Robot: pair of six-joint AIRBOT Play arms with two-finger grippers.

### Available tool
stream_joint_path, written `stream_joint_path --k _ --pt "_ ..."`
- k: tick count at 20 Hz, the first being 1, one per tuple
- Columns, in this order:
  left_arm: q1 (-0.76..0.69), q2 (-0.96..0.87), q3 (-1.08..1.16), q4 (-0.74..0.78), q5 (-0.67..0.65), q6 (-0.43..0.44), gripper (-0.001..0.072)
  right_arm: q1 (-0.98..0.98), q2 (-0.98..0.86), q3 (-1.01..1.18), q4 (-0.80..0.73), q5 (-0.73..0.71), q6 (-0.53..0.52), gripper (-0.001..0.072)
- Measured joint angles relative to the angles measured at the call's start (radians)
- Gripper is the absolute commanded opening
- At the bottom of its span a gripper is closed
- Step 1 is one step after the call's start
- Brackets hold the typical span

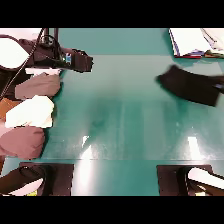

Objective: Fold the shirts.

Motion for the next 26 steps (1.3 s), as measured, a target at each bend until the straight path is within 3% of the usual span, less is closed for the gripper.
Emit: stream_joint_path --k 6,7,8,9,10,18,22,23,26 --pt "-0.003 0.000 0.000 -0.001 0.028 -0.019 0.0021 -0.258 0.040 -0.096 -0.056 -0.009 -0.019 0.0020" --pt "-0.003 0.000 0.000 -0.001 0.029 -0.021 0.0022 -0.273 0.040 -0.101 -0.070 -0.009 -0.020 0.0129" --pt "-0.003 0.000 0.000 -0.001 0.029 -0.021 0.0022 -0.281 0.040 -0.104 -0.083 -0.006 -0.021 0.0371" --pt "-0.003 0.000 0.000 -0.001 0.032 -0.021 0.0022 -0.287 0.042 -0.106 -0.091 0.001 -0.024 0.0569" --pt "-0.003 0.000 0.000 -0.001 0.032 -0.021 0.0022 -0.292 0.042 -0.109 -0.101 0.010 -0.025 0.0626" --pt "-0.003 0.000 0.000 -0.001 0.013 -0.018 0.0022 -0.354 0.142 -0.110 -0.137 0.049 -0.013 0.0624" --pt "-0.003 0.000 0.000 0.000 0.008 -0.016 0.0022 -0.221 0.228 -0.111 -0.085 0.049 -0.009 0.0622" --pt "-0.003 0.000 0.000 0.002 0.009 -0.016 0.0022 -0.158 0.245 -0.111 -0.071 0.056 -0.008 0.0598" --pt "-0.003 0.000 0.000 0.014 0.009 -0.014 0.0022 0.065 0.283 -0.111 -0.055 0.063 -0.008 0.0322"
